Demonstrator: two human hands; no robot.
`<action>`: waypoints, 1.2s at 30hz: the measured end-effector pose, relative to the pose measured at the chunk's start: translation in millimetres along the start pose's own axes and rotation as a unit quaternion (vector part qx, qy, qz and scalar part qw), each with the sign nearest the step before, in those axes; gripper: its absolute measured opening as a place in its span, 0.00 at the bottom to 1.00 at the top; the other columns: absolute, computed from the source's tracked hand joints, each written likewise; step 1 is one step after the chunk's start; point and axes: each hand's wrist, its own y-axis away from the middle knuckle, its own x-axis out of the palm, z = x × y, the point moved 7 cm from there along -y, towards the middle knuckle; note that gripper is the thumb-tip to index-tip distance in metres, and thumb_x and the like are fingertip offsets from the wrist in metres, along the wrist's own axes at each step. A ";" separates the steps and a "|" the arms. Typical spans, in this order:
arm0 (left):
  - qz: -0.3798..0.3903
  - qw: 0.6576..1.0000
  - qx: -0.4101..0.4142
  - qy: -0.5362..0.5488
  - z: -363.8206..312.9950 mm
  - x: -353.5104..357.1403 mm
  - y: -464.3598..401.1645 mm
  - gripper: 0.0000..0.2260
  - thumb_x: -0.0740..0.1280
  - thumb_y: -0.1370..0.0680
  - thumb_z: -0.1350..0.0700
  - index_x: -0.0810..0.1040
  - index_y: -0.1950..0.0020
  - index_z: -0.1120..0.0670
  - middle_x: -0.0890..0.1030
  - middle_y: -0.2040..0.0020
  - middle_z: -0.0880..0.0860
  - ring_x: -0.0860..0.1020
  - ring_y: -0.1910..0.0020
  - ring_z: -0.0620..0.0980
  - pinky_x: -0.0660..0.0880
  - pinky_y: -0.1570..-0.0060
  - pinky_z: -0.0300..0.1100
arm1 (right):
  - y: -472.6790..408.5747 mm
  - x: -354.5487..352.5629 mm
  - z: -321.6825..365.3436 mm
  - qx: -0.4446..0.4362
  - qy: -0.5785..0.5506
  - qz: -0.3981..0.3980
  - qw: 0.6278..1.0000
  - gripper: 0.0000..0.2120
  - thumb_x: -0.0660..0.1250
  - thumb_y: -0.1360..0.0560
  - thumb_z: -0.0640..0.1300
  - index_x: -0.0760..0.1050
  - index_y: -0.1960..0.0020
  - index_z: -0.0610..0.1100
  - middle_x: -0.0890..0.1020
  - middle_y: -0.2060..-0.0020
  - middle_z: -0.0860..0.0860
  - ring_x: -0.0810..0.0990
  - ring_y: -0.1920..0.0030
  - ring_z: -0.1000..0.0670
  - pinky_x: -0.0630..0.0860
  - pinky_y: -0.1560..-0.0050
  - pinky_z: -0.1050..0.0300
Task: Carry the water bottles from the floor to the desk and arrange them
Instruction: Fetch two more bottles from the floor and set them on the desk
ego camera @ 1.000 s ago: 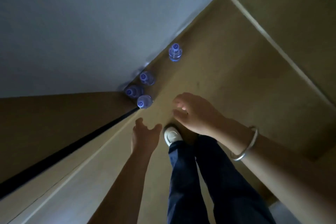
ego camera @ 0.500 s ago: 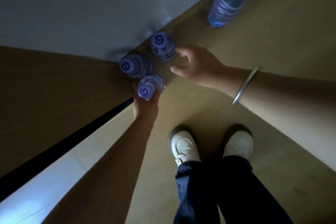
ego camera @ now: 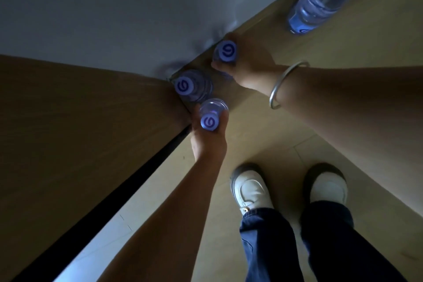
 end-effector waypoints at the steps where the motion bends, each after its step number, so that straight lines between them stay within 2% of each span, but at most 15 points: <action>1: 0.003 1.000 0.004 -0.005 -2.1 -0.7 3.8 0.25 0.72 0.28 0.47 0.71 0.34 0.54 0.79 0.44 0.56 0.78 0.45 0.56 0.72 0.49 0.40 | 6.7 -0.1 0.4 -0.004 0.012 0.003 1.000 0.22 0.71 0.30 0.54 0.73 0.44 0.42 0.79 0.48 0.43 0.77 0.47 0.42 0.73 0.47 0.52; 3: 0.004 1.000 0.002 -0.005 -6.0 -3.9 16.2 0.26 0.71 0.28 0.47 0.70 0.33 0.52 0.78 0.42 0.55 0.77 0.44 0.54 0.70 0.49 0.39 | 30.7 -11.0 3.4 -0.020 0.033 -0.012 0.999 0.23 0.71 0.29 0.54 0.73 0.42 0.41 0.78 0.47 0.43 0.77 0.46 0.42 0.69 0.51 0.55; 5: 0.004 1.000 0.001 -0.006 -11.4 -9.9 31.4 0.26 0.71 0.28 0.47 0.68 0.33 0.50 0.77 0.41 0.54 0.76 0.44 0.53 0.68 0.50 0.38 | 60.8 -26.8 8.5 -0.040 0.019 -0.021 0.999 0.22 0.72 0.30 0.53 0.74 0.44 0.40 0.79 0.49 0.42 0.77 0.48 0.41 0.68 0.54 0.57; 9: 0.037 0.999 0.018 -0.036 -22.8 -28.4 71.4 0.25 0.70 0.28 0.45 0.69 0.35 0.50 0.77 0.43 0.55 0.77 0.47 0.55 0.69 0.53 0.40 | 127.7 -50.0 29.8 -0.056 0.046 0.042 0.997 0.26 0.72 0.31 0.51 0.72 0.38 0.39 0.76 0.45 0.40 0.77 0.46 0.39 0.71 0.47 0.51; 11: 0.049 0.998 0.018 -0.047 -33.2 -46.2 101.2 0.26 0.70 0.29 0.45 0.68 0.34 0.50 0.76 0.41 0.55 0.77 0.45 0.56 0.70 0.53 0.40 | 164.8 -63.3 46.2 -0.057 0.039 0.073 0.995 0.27 0.73 0.31 0.52 0.72 0.38 0.39 0.76 0.43 0.42 0.77 0.45 0.42 0.69 0.47 0.55; 13: 0.053 0.996 0.030 -0.063 -45.3 -63.5 135.7 0.28 0.71 0.28 0.47 0.66 0.32 0.50 0.73 0.36 0.55 0.74 0.40 0.55 0.69 0.49 0.41 | 198.8 -76.4 60.8 -0.061 0.025 0.107 0.992 0.24 0.73 0.32 0.52 0.74 0.44 0.37 0.77 0.48 0.44 0.77 0.51 0.45 0.67 0.55 0.60; 15: 0.041 0.996 0.051 -0.064 -61.7 -86.4 178.8 0.29 0.71 0.28 0.49 0.65 0.30 0.51 0.68 0.33 0.54 0.70 0.36 0.54 0.68 0.40 0.44 | 236.5 -97.7 82.8 -0.069 0.030 0.132 0.988 0.21 0.73 0.31 0.52 0.73 0.50 0.38 0.77 0.54 0.46 0.75 0.56 0.47 0.65 0.60 0.58; 17: 0.025 0.997 0.059 -0.052 -75.4 -109.8 224.0 0.29 0.71 0.28 0.49 0.65 0.30 0.52 0.67 0.31 0.54 0.68 0.34 0.55 0.66 0.34 0.49 | 274.8 -124.4 109.0 -0.083 0.045 0.133 0.987 0.21 0.73 0.31 0.52 0.73 0.50 0.38 0.77 0.55 0.47 0.76 0.57 0.46 0.68 0.59 0.55; 19: 0.010 0.998 0.063 -0.022 -86.1 -132.0 266.0 0.28 0.71 0.28 0.50 0.67 0.31 0.53 0.69 0.32 0.54 0.69 0.35 0.56 0.67 0.34 0.52 | 308.2 -152.8 137.8 -0.104 0.050 0.117 0.986 0.22 0.73 0.31 0.52 0.73 0.48 0.37 0.78 0.54 0.46 0.77 0.55 0.45 0.69 0.57 0.54; 22: -0.033 0.996 0.080 0.038 -105.5 -178.5 337.2 0.22 0.71 0.28 0.51 0.70 0.36 0.51 0.75 0.42 0.50 0.75 0.42 0.55 0.71 0.40 0.52 | 360.4 -191.8 191.1 -0.125 0.051 0.106 0.985 0.27 0.73 0.31 0.52 0.73 0.39 0.36 0.79 0.45 0.43 0.77 0.46 0.43 0.69 0.48 0.56; 25: -0.069 0.991 0.071 0.093 -117.7 -222.7 407.2 0.18 0.71 0.27 0.55 0.69 0.41 0.46 0.76 0.45 0.48 0.76 0.44 0.52 0.71 0.45 0.44 | 412.2 -219.9 247.7 -0.176 0.071 0.113 0.975 0.31 0.72 0.31 0.54 0.71 0.35 0.39 0.77 0.40 0.45 0.75 0.40 0.45 0.68 0.42 0.59; 29: -0.138 0.976 0.068 0.151 -119.7 -283.3 484.4 0.17 0.71 0.27 0.55 0.70 0.42 0.46 0.77 0.43 0.50 0.76 0.43 0.51 0.71 0.44 0.41 | 478.3 -242.1 323.1 -0.251 0.101 0.107 0.957 0.30 0.71 0.31 0.57 0.72 0.34 0.43 0.78 0.39 0.49 0.75 0.40 0.45 0.73 0.41 0.52; 32: -0.220 0.954 0.069 0.189 -109.7 -341.8 536.6 0.14 0.70 0.27 0.59 0.72 0.45 0.47 0.78 0.45 0.52 0.76 0.45 0.51 0.70 0.52 0.28 | 531.0 -237.1 381.6 -0.314 0.110 0.119 0.936 0.29 0.71 0.31 0.58 0.74 0.36 0.44 0.79 0.41 0.50 0.77 0.42 0.45 0.74 0.43 0.51; 33: -0.246 0.945 0.072 0.203 -103.6 -362.1 552.1 0.13 0.70 0.27 0.58 0.72 0.46 0.47 0.78 0.46 0.52 0.76 0.46 0.51 0.69 0.54 0.27 | 548.3 -231.3 400.2 -0.334 0.112 0.128 0.927 0.29 0.71 0.31 0.58 0.74 0.36 0.44 0.79 0.41 0.50 0.77 0.42 0.46 0.74 0.43 0.51; 36: -0.306 0.918 0.064 0.246 -68.5 -417.8 590.2 0.13 0.70 0.28 0.57 0.72 0.51 0.41 0.79 0.48 0.51 0.78 0.48 0.51 0.73 0.50 0.39 | 600.1 -201.5 449.7 -0.395 0.128 0.172 0.893 0.30 0.67 0.29 0.60 0.71 0.34 0.45 0.77 0.38 0.52 0.75 0.39 0.49 0.72 0.40 0.53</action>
